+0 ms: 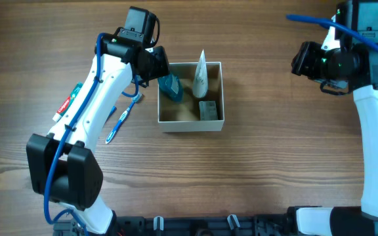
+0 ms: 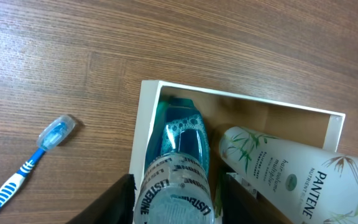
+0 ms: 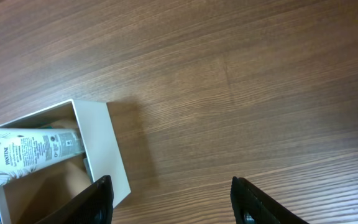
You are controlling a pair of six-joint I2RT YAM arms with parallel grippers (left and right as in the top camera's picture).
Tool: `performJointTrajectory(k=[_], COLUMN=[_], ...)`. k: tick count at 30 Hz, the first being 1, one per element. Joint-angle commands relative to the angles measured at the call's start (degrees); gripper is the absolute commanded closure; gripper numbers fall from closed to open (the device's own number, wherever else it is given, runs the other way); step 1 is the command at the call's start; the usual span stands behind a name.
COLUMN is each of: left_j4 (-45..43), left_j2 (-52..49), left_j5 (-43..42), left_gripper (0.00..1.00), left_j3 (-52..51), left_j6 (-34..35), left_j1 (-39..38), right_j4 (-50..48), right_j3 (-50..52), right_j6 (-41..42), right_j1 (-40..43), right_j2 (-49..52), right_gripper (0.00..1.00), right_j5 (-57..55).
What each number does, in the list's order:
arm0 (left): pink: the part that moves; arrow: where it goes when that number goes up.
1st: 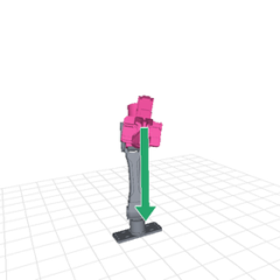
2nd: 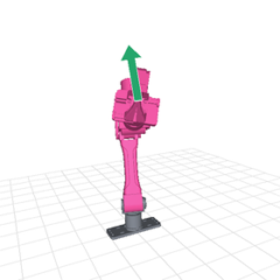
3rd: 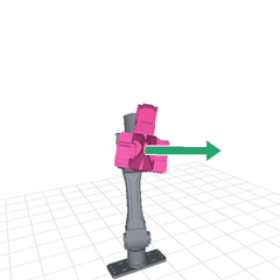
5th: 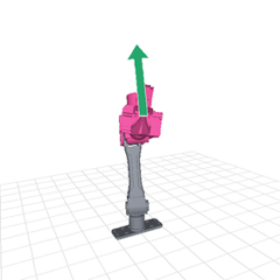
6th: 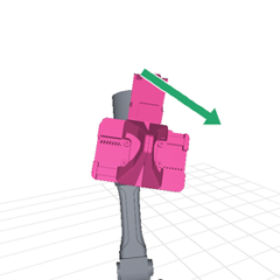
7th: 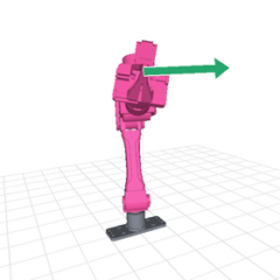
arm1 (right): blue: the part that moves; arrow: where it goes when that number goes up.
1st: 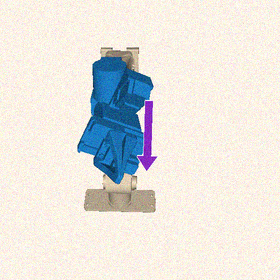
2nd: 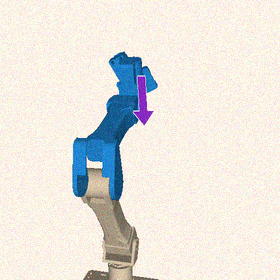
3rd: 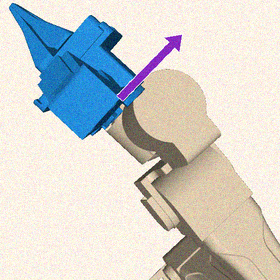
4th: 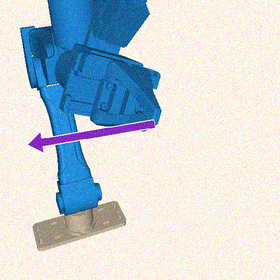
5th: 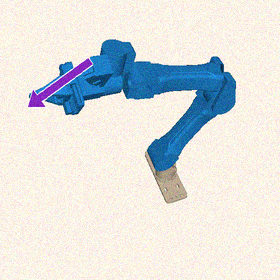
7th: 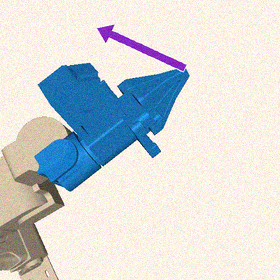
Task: Pack container
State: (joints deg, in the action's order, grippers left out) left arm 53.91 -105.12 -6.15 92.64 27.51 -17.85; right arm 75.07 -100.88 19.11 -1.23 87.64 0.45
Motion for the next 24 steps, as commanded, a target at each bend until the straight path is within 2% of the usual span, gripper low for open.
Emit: performJointTrajectory(k=[1,3,5,7,9,10,15,20,24], left_j4=[0.4,0.6,0.8,0.8,0.7,0.5,-0.9,-2.3,-2.3], left_j2=[-0.3,-0.3,-0.3,-0.3,-0.3,-0.3,-0.3,-0.3,-0.3], left_j5=[-1.7,-1.7,-1.7,-1.7,-1.7,-1.7,-1.7,-0.2,3.5], left_gripper=[0.62,0.64,0.72,0.74,0.84,0.86,0.87,0.78,0.78], left_j3=[1.1,1.1,1.1,1.1,1.1,1.1,1.1,1.1,1.1], left_j6=[0.0,0.0,0.0,0.0,-0.1,-0.2,-2.4,-4.8,-4.8], left_j1=[-0.4,-0.4,-0.4,-0.4,-0.5,-0.7,-2.6,-6.3,-8.1], right_j4=[0.2,0.2,0.2,0.2,0.2,0.2,0.3,0.5,0.7], right_j3=[-0.1,-0.1,-0.1,-0.1,-0.1,-0.1,-0.1,-0.1,-0.1], right_j6=[-1.1,-1.1,-1.1,-1.0,-1.0,-1.0,-1.0,-1.0,-1.0], right_j1=[0.2,0.2,0.2,0.2,0.2,0.2,0.2,0.2,0.2], right_j2=[-0.9,-0.9,-0.9,-0.9,-0.9,-0.9,-0.9,-0.9,-0.9], right_gripper=[0.39,0.39,0.38,0.39,0.39,0.39,0.39,0.39,0.39], right_j5=[0.7,0.7,0.7,0.7,0.7,0.7,0.7,0.7,0.7])
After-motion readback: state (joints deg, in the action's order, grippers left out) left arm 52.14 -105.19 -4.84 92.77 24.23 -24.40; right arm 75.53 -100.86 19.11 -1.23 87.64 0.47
